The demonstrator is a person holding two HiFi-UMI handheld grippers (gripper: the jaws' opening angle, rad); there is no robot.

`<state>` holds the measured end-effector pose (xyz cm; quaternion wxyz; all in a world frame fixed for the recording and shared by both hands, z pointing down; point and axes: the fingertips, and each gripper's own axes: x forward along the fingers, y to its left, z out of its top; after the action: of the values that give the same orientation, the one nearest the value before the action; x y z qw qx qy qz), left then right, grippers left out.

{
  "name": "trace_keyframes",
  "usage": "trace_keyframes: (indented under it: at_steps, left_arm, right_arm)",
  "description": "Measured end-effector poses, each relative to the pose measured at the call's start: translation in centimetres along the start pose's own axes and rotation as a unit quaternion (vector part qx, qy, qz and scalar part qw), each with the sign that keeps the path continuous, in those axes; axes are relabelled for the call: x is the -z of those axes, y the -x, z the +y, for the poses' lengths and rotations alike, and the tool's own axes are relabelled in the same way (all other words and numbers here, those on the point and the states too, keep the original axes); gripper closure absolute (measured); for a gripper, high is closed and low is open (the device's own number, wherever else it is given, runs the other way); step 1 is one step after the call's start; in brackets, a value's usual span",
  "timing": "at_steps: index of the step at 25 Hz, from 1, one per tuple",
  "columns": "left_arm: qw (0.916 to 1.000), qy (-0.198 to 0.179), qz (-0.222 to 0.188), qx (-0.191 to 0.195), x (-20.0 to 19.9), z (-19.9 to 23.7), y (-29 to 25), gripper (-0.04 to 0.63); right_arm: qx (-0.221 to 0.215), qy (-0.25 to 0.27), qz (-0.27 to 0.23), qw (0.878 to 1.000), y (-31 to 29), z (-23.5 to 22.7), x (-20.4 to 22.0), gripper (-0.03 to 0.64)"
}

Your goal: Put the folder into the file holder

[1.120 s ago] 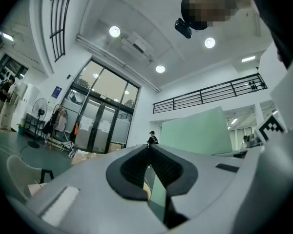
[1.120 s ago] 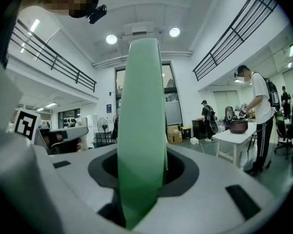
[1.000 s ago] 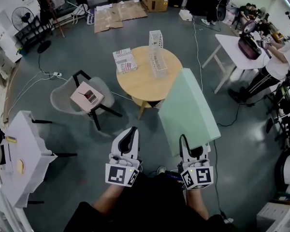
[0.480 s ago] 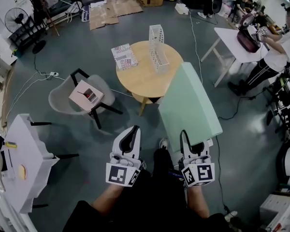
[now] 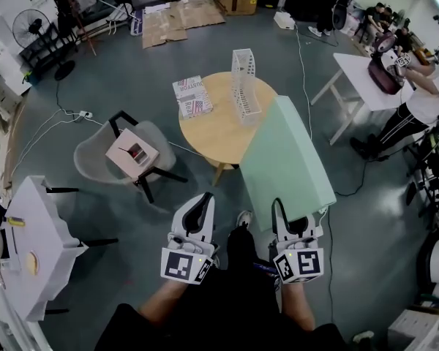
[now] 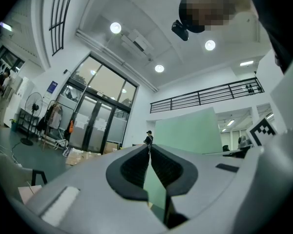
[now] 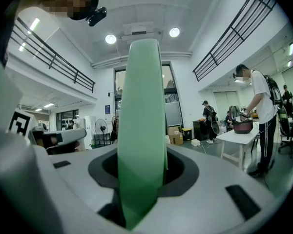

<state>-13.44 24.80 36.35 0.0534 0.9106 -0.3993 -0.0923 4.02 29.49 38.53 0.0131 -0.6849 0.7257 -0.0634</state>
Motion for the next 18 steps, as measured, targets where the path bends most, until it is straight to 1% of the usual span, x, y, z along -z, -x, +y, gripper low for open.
trace_keyframes:
  at_steps: [5, 10, 15, 18]
  left_arm:
    - [1.0, 0.002, -0.001, -0.008, 0.9, 1.1, -5.3, 0.575]
    - [0.9999, -0.006, 0.003, -0.015, 1.0, 2.0, -10.8, 0.575]
    - [0.9992, -0.012, 0.0, -0.037, 0.6, 3.1, -15.9, 0.575]
    - [0.9987, -0.013, -0.002, -0.049, 0.6, 3.3, -18.8, 0.575]
  right_arm:
    - [-0.012, 0.001, 0.001, 1.0, -4.7, -3.1, -0.3, 0.477]
    - [-0.016, 0.0, 0.004, 1.0, -9.7, -6.4, -1.1, 0.477]
    - [-0.032, -0.008, 0.003, 0.999, -14.6, -9.7, -2.0, 0.477]
    - [-0.045, -0.003, 0.002, 0.999, -17.2, -11.6, -2.6, 0.477]
